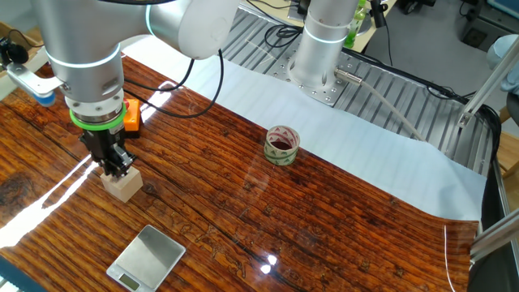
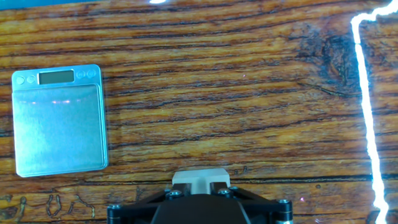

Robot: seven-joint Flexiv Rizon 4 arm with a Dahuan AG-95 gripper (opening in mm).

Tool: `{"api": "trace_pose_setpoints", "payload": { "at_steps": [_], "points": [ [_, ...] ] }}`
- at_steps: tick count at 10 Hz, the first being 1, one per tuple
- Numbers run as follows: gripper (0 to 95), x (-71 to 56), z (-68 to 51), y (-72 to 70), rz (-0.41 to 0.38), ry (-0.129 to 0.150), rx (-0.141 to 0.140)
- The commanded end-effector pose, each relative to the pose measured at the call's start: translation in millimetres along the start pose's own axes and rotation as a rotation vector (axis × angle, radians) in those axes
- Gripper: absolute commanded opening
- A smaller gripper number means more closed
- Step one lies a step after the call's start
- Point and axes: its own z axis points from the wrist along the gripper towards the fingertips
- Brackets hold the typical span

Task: Place the block on the scale

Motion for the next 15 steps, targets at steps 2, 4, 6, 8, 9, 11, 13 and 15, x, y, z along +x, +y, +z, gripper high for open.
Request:
{"api": "trace_pose_setpoints", "payload": {
  "at_steps": [2,4,6,8,9,11,13,15],
  "points": [
    [38.0,-0.2,0.2,-0.2,0.014,0.002,0.001],
    [38.0,0.0,1.4,-0.2,0.02,0.003,0.001],
    [57.0,2.6,5.3,0.0,0.035,0.003,0.0],
    [57.0,3.7,7.0,0.1,0.049,0.001,-0.002],
    [57.0,3.7,7.0,0.1,0.053,0.003,-0.007],
    [76.0,4.0,7.3,0.1,0.06,0.003,-0.009],
    [76.0,4.5,8.3,0.2,0.064,0.003,-0.01],
    [76.0,5.0,10.5,0.0,0.063,0.003,-0.014]
  ]
}}
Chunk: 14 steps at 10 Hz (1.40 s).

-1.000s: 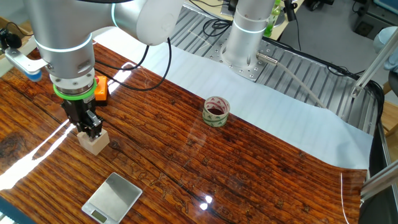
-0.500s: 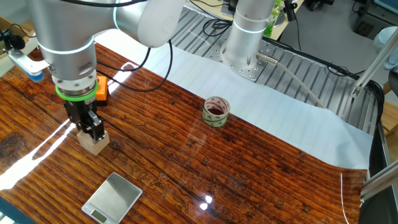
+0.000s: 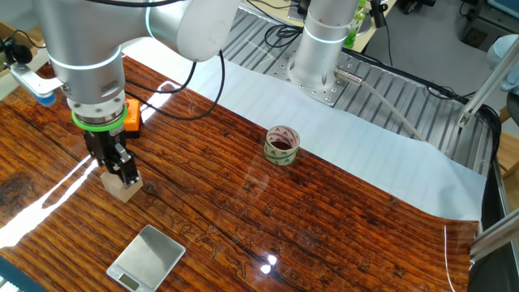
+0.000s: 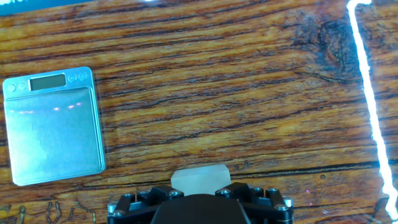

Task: Place the block on the scale

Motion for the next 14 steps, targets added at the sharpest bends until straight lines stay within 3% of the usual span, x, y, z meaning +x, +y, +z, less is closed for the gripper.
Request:
{"api": "trace_pose_setpoints", "payload": {
  "at_steps": [1,10,11,14],
  "points": [
    [76.0,0.9,2.5,-0.3,0.0,0.001,-0.002],
    [76.0,5.4,19.2,-2.5,-0.028,0.003,-0.011],
    [57.0,5.5,19.7,-2.6,-0.032,0.003,-0.012],
    [57.0,6.0,21.5,-2.8,-0.045,0.003,-0.016]
  ]
}}
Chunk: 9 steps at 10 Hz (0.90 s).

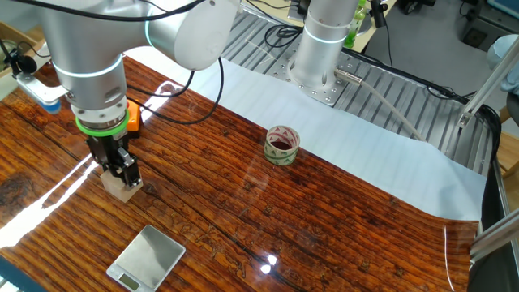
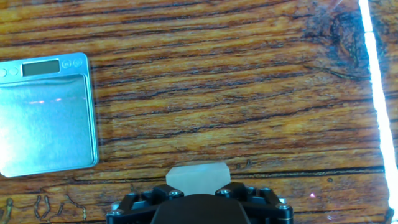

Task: Place the block on the scale

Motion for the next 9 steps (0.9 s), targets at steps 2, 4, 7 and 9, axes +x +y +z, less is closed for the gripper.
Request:
{"api": "trace_pose_setpoints", "payload": {
  "at_steps": [2,4,7,9],
  "points": [
    [38.0,-0.2,-0.3,0.5,-0.018,0.002,-0.007],
    [0.0,-0.2,-0.3,0.4,-0.041,0.005,-0.017],
    [0.0,-0.2,-0.5,0.4,-0.043,0.01,-0.021],
    [0.0,-0.3,-1.3,0.5,-0.04,0.012,-0.023]
  ]
}}
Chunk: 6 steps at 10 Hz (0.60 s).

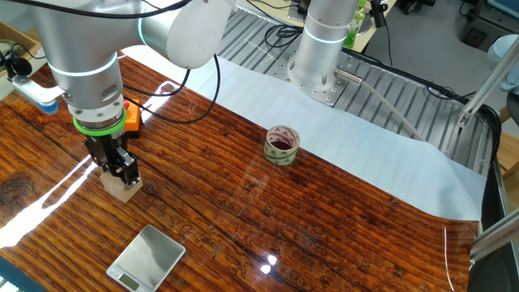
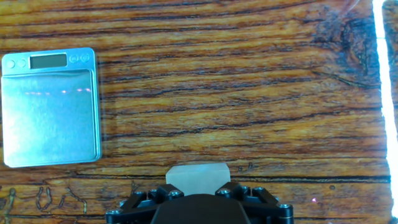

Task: Place the block on the scale

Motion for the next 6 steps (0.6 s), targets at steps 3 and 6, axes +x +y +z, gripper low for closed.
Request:
{"api": "trace_pose_setpoints", "payload": {
  "at_steps": [3,6],
  "points": [
    [0.0,-0.8,-1.4,0.0,0.0,0.004,0.001],
    [0.0,-2.7,-10.8,1.4,0.004,0.016,0.003]
  ]
}}
